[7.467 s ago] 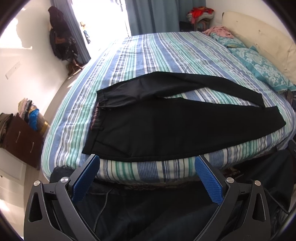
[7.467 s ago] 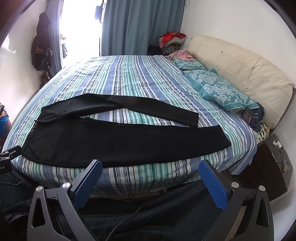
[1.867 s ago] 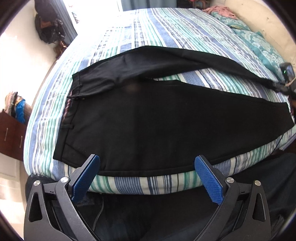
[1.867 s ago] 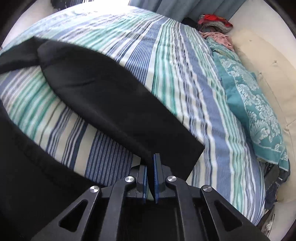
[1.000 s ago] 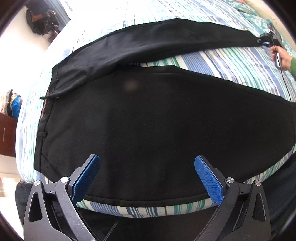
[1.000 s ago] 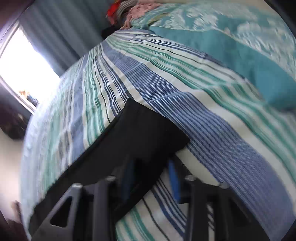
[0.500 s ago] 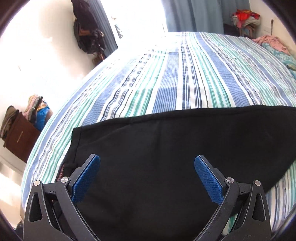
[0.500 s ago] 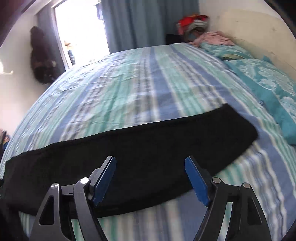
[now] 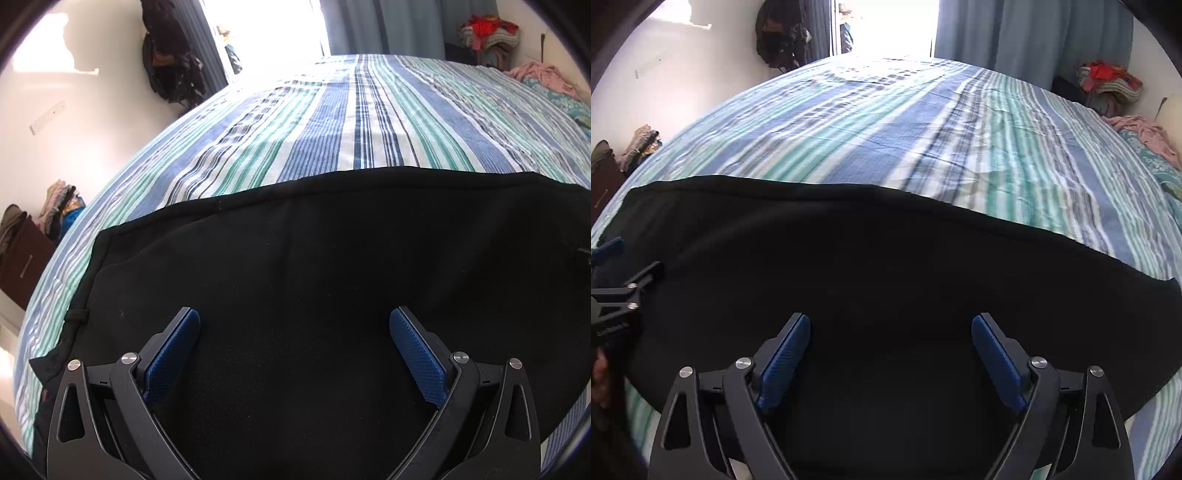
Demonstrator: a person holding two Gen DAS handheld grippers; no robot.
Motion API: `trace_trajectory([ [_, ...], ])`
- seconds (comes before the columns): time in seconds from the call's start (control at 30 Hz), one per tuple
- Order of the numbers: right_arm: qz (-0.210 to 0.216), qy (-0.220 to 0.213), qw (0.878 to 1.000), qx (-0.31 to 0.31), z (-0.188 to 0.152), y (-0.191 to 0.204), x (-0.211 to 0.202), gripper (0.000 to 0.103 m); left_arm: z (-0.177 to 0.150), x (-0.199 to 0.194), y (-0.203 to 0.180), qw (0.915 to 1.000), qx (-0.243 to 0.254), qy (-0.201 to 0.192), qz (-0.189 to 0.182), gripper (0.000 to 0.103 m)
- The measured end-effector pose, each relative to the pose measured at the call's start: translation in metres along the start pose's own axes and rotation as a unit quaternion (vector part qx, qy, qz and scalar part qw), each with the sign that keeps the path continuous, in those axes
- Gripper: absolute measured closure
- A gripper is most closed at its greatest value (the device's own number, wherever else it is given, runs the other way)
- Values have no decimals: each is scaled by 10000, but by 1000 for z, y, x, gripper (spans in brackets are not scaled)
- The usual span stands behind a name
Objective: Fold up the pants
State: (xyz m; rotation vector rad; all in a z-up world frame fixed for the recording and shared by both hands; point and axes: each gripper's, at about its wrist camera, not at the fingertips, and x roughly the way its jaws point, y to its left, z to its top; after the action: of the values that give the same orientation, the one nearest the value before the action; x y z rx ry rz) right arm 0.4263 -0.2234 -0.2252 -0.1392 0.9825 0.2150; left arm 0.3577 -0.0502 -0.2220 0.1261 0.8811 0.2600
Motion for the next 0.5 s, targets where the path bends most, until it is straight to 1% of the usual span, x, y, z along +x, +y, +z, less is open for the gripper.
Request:
trace_trajectory([
  [0.03,-88,86,9998,164,2,-25,3,2,2,2,-2,10000,3,-3,5,1],
  [0.07,-163,170,9988,432,2,-53,6,1,2,2,-2,10000,11,-10,17,1],
  [0.17,-88,378,9884,1466,-2,-140,12,1,2,2,-4,10000,34,-37,53,1],
  [0.2,-452,397,9846,1639,-2,-160,10,1,2,2,-4,10000,34,-43,56,1],
  [0.23,-937,510,9788,1750,-4,-178,10,1,2,3,-4,10000,26,-45,47,1],
  [0.27,-1112,635,9725,1943,-9,-197,11,1,1,3,-3,10000,18,-45,37,1],
  [0.3,-919,629,9683,2235,-15,-214,9,1,1,4,-3,10000,10,-42,29,1],
  [0.33,-846,560,9641,2452,-19,-227,4,1,1,5,-3,10000,5,-41,29,1],
  [0.4,-1145,482,9576,2600,-24,-237,-11,1,1,5,-3,10000,8,-36,36,1],
  [0.43,-1170,426,9559,2659,-28,-237,-20,1,2,5,-4,10000,10,-32,38,1],
  [0.5,-1034,173,9558,2746,-34,-227,-47,1,3,5,-4,10000,20,-15,44,1],
])
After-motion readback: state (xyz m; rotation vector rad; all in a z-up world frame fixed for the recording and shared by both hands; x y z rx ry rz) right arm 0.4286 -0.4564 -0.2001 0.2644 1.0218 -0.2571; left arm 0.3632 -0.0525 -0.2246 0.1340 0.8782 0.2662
